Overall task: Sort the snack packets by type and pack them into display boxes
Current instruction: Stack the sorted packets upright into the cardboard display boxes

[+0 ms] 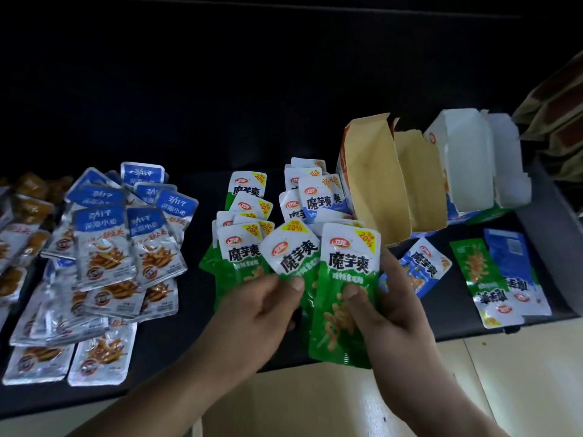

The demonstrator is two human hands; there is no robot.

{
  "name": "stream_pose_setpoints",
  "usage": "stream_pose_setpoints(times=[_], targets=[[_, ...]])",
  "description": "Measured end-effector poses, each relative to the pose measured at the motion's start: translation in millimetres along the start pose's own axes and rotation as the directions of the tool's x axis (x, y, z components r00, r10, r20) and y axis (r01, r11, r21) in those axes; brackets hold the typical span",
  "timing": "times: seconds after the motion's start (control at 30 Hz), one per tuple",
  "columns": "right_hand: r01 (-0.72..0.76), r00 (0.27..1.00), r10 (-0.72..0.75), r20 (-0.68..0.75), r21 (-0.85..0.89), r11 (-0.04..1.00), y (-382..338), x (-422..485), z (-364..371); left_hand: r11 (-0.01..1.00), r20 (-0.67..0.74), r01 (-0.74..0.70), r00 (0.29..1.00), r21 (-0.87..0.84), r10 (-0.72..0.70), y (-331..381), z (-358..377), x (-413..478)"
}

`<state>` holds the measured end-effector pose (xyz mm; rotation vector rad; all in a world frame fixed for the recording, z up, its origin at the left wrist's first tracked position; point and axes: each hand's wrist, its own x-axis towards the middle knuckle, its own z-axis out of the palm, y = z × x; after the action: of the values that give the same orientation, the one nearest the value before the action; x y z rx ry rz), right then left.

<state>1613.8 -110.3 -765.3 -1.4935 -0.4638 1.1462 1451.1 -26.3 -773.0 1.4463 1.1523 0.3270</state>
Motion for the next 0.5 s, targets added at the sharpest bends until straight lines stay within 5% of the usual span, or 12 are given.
stream_pose_setpoints(times=[0.13, 0.27, 0.5], targets=[[-0.104, 0.985, 0.107, 0.138, -0.031, 0.994, 3, -3, 10, 0.992, 0.008, 0.02, 1.0, -0.125, -0.019, 11, 1, -3], [-0.059, 0.997, 0.065, 0.029, -0.178, 0.982, 12, -3, 13, 0.979, -0.057, 0.015, 0.998, -0.205, -0.027, 13, 5, -1], [-0.008, 1.0, 0.008, -0.002, -0.125, 0.992, 12, -8, 21, 0.914, -0.21, 0.021, 0.971, -0.405, -0.115, 9, 6, 0]])
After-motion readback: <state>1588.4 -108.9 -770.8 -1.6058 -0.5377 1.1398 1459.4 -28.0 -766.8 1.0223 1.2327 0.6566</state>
